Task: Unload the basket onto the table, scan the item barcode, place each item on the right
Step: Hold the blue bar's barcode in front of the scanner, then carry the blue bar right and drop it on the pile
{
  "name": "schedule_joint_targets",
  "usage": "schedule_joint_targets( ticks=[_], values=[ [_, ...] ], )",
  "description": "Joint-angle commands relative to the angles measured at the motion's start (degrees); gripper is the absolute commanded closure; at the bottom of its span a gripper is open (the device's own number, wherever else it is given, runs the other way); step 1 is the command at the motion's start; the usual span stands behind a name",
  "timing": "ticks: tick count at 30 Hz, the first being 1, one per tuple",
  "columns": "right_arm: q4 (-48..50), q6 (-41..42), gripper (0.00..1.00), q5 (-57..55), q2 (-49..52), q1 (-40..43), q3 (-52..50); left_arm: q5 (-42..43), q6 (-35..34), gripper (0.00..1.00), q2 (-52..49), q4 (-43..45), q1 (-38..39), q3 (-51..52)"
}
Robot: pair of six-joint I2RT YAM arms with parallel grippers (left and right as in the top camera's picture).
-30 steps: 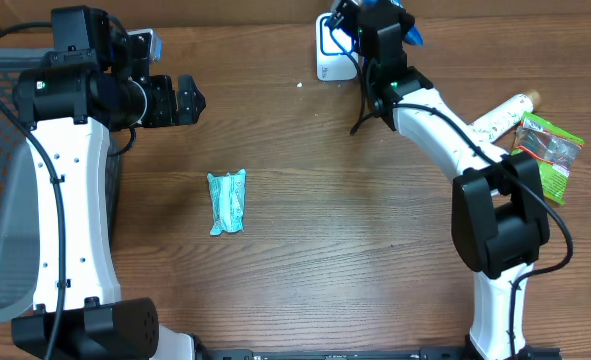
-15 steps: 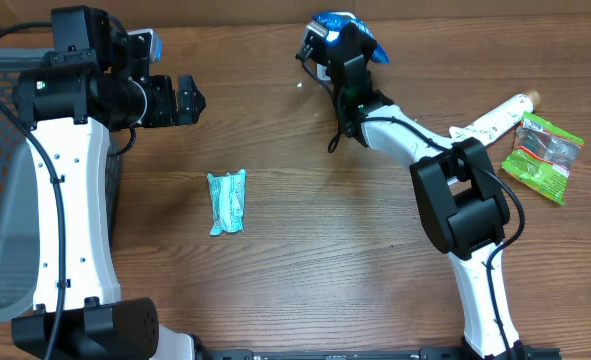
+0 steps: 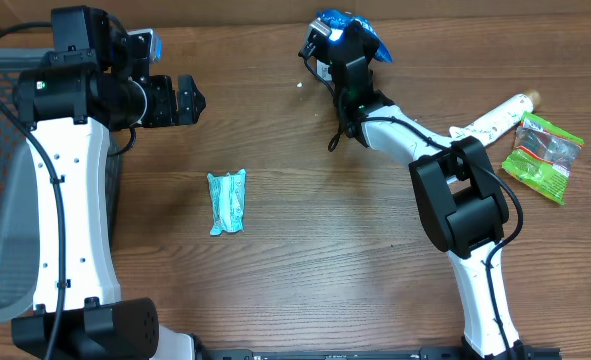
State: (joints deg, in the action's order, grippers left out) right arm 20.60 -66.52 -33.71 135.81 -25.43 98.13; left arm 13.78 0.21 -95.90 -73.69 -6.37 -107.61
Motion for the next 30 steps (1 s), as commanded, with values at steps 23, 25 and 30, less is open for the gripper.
schedule_joint_targets(
  ticks=[23, 25, 30],
  values=[
    [-40.70, 36.52, 0.96, -4.37, -24.46, -8.74, 0.94, 0.66, 1.09, 0.00, -0.35, 0.22, 0.02, -0.24],
    [-49.20, 51.54, 0.96, -0.15, -29.62, -8.04, 0.94, 0.66, 1.09, 0.00, -0.35, 0.24, 0.00, -0.24],
    [-67.36, 79.36, 0.96, 6.23, -39.95, -1.38, 0.94, 0.68, 1.09, 0.00, -0.35, 0.24, 0.00, -0.24]
  ],
)
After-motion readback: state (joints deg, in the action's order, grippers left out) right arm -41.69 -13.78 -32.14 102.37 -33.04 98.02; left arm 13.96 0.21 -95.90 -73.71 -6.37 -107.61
